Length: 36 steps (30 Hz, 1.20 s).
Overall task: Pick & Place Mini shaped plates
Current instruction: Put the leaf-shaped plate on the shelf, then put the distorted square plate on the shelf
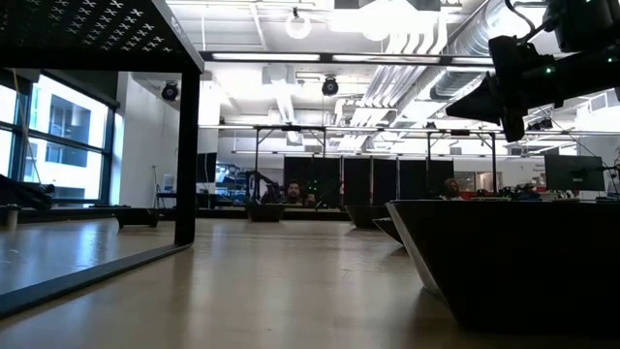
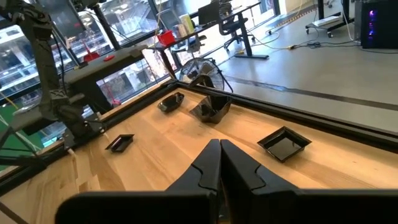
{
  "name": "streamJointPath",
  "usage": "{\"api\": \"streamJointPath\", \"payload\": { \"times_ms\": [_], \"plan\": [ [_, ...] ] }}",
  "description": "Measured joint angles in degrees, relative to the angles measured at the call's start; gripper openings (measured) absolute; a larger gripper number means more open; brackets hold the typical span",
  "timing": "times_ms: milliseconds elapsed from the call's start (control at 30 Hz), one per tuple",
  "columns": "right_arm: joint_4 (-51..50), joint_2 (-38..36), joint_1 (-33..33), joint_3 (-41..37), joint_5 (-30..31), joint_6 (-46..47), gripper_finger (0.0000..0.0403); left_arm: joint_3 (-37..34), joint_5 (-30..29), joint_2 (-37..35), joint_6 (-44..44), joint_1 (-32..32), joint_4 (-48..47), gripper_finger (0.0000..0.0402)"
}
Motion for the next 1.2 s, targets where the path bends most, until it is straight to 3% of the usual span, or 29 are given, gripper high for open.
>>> {"api": "streamJointPath", "payload": {
  "times_ms": [333,567,733,900,1033,1200],
  "plan": [
    [0.0,0.0,0.0,0.0,0.6,-0.2,0.0,1.3,0.3,0.0,0.0,0.0,-0.3,0.01],
    [0.0,0.0,0.0,0.0,2.6,-0.9,0.0,9.0,-3.7,0.0,-0.3,3.1,-4.7,0.0109],
    [0.4,0.0,0.0,0.0,3.1,-0.7,0.0,17.1,-13.2,-1.2,5.3,13.6,-6.6,0.0089],
    [1.7,0.7,0.0,0.2,3.2,-0.6,0.0,20.1,-19.5,-3.5,17.9,29.9,-2.6,0.0023],
    [-0.9,4.5,0.0,3.9,2.7,-0.2,0.0,16.5,-15.6,-6.0,28.8,42.9,8.2,0.001],
    [-5.1,14.9,-1.7,12.1,-0.4,1.5,0.0,8.3,-3.3,-6.2,38.1,57.8,20.9,0.0002]
  ]
}}
